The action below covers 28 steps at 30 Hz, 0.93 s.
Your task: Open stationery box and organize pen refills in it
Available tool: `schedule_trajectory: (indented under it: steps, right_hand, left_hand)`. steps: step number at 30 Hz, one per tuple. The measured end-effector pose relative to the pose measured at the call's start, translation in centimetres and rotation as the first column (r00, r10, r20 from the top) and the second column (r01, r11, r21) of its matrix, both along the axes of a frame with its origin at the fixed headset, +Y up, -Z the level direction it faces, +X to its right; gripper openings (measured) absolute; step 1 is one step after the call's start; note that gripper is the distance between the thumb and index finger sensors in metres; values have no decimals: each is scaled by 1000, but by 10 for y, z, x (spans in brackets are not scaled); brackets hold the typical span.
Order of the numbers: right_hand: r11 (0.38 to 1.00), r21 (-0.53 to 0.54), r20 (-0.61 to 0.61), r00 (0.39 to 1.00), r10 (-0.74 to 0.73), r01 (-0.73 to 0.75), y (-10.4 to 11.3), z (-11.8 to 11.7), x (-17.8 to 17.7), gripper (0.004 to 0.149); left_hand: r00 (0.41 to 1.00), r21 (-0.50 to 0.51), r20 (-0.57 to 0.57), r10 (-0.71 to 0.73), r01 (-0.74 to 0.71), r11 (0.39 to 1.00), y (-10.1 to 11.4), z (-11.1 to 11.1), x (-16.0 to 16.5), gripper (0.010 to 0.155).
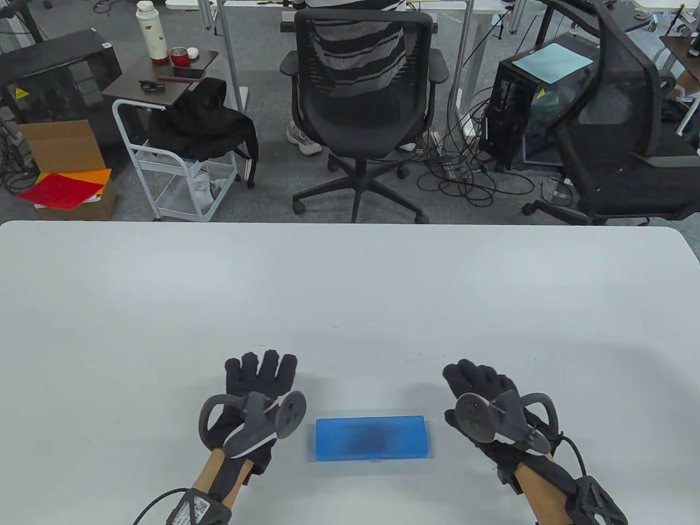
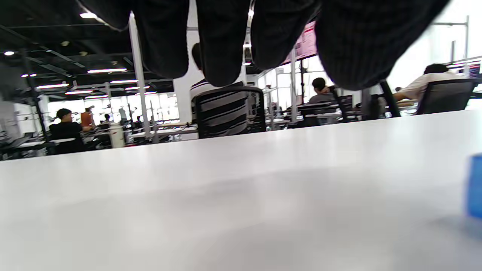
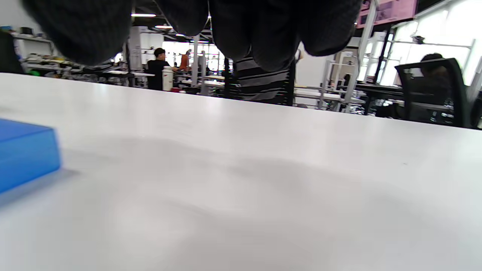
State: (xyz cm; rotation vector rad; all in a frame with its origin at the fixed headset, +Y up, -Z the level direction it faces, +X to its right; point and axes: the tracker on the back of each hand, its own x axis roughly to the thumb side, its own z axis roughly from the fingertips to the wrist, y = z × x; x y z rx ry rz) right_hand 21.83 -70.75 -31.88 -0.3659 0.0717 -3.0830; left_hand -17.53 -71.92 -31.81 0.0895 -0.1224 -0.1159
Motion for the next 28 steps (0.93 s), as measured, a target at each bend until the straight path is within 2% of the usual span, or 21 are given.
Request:
schedule_trajectory:
  steps: [6, 11, 28]
  right_hand:
    - [992, -38, 197, 974, -110, 120, -4, -23, 56, 85]
    - [983, -64, 264, 953, -150, 172, -10, -30, 76, 85]
    - [985, -76, 254, 959, -129, 152, -15, -30, 71, 83]
  left_hand:
    - [977, -33, -192, 87, -95, 995, -11, -17, -58, 80]
    - [954, -11, -262, 149, -158, 987, -12, -18, -81, 81]
    - [968, -12, -216, 131, -136, 991, -11, -14, -73, 81]
